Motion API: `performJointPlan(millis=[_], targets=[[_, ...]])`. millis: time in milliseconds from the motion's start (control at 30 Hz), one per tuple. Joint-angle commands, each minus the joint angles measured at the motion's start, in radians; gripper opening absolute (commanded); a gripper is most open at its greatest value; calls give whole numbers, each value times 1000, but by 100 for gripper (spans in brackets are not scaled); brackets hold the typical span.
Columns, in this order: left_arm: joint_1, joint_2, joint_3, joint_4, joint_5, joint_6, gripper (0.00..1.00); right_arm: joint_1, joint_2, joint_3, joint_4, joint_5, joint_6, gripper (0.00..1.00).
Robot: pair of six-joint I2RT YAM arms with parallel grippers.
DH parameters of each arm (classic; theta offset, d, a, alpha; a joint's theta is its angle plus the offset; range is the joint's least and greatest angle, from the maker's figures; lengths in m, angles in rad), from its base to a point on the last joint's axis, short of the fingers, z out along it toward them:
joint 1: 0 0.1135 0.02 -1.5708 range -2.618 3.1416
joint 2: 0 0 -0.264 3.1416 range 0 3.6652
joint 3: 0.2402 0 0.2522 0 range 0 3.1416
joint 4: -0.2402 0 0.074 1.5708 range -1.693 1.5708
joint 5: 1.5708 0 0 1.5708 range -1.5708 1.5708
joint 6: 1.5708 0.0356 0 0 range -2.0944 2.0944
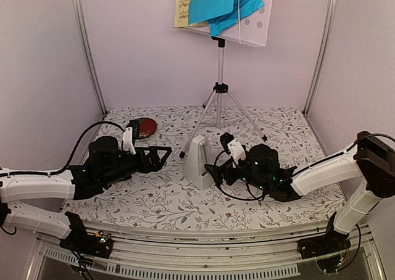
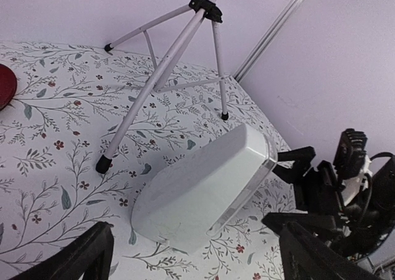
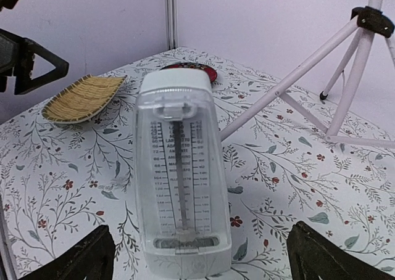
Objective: Pack up the instrument practice props
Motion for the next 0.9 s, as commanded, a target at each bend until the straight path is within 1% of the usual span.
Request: performJointPlan(millis=[0, 67, 133, 200, 300, 400, 500, 633, 733, 800, 867], targets=[[16, -64, 43, -77, -48, 110, 98, 4, -188, -103, -58, 24, -3, 99], [19, -58, 87, -97, -36, 166, 98, -10, -277, -146, -105, 26, -2, 99], [21, -15, 161, -122, 3, 225, 98, -54, -353, -177, -161, 10, 21, 99], [20, 60, 244, -155, 60, 286, 98, -141, -419, -203, -209, -37, 76, 99], [13, 195, 360, -181, 131, 348, 98, -259, -510, -253, -225, -133, 135, 99], [-6, 330, 463, -207, 165, 397, 98, -332, -565, -289, -225, -181, 191, 99], [-45, 442, 557, -255, 142, 453, 98, -350, -595, -307, -233, -190, 213, 99], [-71, 537, 635, -306, 83, 501, 98, -352, -606, -321, -232, -203, 232, 99], [-76, 569, 657, -339, 32, 508, 98, -354, -601, -325, -230, -209, 244, 99], [-80, 569, 650, -339, 25, 505, 98, -354, -595, -328, -225, -210, 251, 99], [-84, 565, 639, -339, 23, 501, 95, -353, -589, -329, -219, -209, 255, 99]])
